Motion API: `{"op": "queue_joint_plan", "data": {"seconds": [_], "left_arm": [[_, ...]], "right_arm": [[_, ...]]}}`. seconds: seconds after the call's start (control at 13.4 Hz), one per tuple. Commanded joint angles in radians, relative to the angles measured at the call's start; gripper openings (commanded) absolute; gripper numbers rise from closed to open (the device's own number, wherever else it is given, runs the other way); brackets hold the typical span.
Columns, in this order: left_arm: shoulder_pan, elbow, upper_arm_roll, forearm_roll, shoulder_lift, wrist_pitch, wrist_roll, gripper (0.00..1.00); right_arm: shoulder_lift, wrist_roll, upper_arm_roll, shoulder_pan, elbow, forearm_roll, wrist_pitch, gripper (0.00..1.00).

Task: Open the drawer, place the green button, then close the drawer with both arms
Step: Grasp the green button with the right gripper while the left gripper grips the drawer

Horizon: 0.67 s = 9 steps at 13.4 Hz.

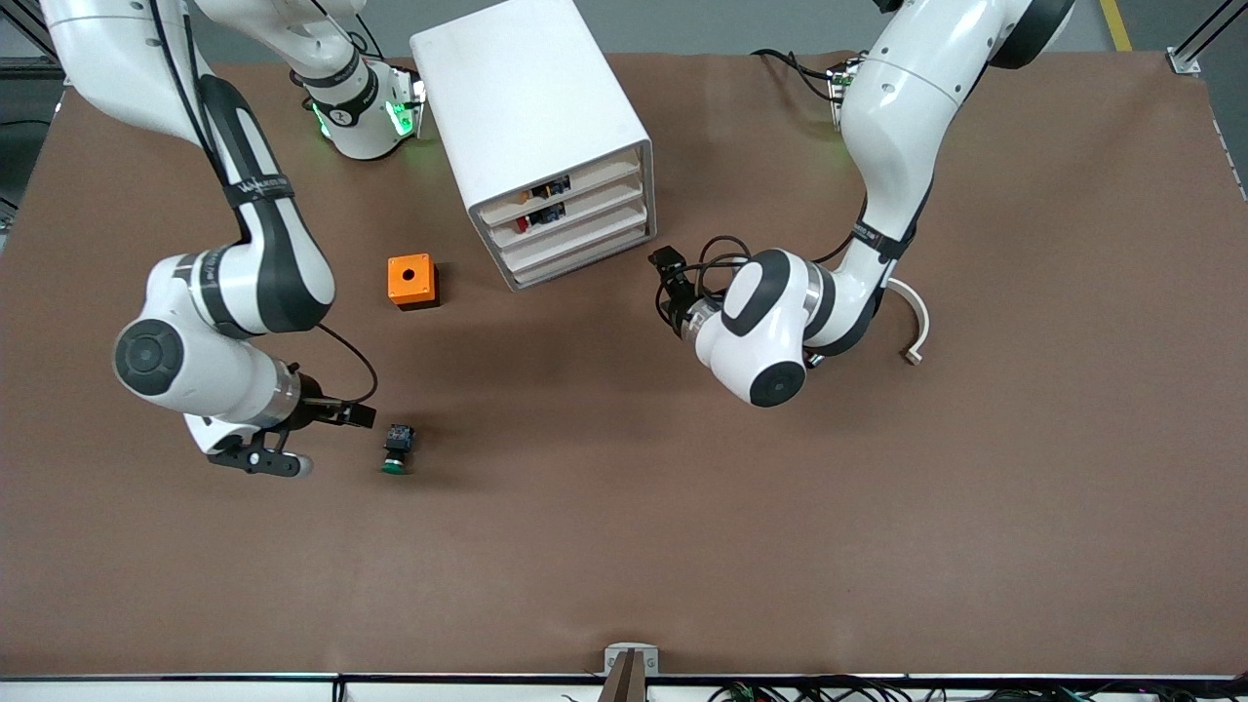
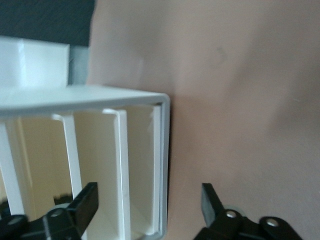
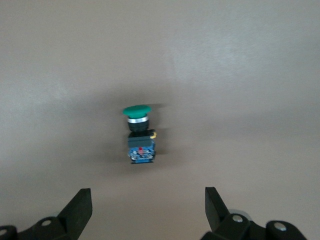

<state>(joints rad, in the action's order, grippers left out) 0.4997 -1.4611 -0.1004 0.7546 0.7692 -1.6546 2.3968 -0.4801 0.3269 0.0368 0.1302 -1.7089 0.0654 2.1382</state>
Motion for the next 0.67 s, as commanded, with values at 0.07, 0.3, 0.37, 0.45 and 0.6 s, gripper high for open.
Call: {"op": "queue_joint_plan", "data": {"seconds": [0.07, 0.3, 0.37, 0.45, 0.6], "left_arm": [[0.011, 0.025, 0.004, 0.129, 0.061, 0.007, 0.073, 0.63], [0.042, 0.025, -0.001, 0.183, 0.079, 0.007, 0.071, 0.63], [0.062, 0.025, -0.001, 0.193, 0.090, 0.007, 0.071, 0.63], [0.066, 0.025, -0.001, 0.196, 0.094, 0.007, 0.071, 0.63], [0.072, 0.022, -0.005, 0.197, 0.099, 0.007, 0.061, 0.63]], "right_arm": [[-0.058, 0.043, -0.001, 0.023, -0.007, 0.011, 0.080, 1.00], [-0.078, 0.041, -0.001, 0.029, -0.078, 0.010, 0.213, 1.00], [-0.095, 0.041, -0.001, 0.032, -0.092, 0.010, 0.247, 1.00], [-0.112, 0.041, -0.001, 0.035, -0.095, 0.010, 0.271, 1.00], [-0.132, 0.041, -0.001, 0.043, -0.104, 0.010, 0.311, 1.00]]}}
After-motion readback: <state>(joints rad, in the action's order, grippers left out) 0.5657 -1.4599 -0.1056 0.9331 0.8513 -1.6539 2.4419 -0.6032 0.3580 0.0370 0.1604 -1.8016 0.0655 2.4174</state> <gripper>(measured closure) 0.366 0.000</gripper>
